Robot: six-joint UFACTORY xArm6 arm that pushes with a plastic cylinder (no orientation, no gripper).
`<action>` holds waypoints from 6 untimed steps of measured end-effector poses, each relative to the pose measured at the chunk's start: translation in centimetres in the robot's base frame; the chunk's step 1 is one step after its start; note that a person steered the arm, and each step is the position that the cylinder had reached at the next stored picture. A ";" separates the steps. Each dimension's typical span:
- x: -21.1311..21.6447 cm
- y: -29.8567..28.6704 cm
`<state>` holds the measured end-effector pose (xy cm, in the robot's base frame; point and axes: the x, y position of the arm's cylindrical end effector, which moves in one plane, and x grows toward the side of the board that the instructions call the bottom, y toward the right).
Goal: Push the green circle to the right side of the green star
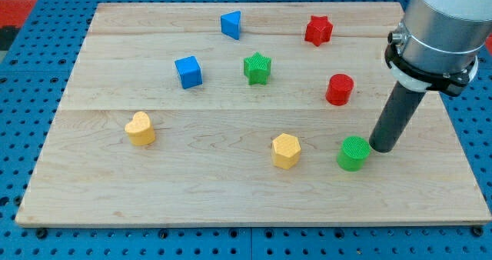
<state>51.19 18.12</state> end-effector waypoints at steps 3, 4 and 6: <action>3.3 -1.5; 5.2 -7.3; -5.5 -10.0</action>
<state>45.65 8.09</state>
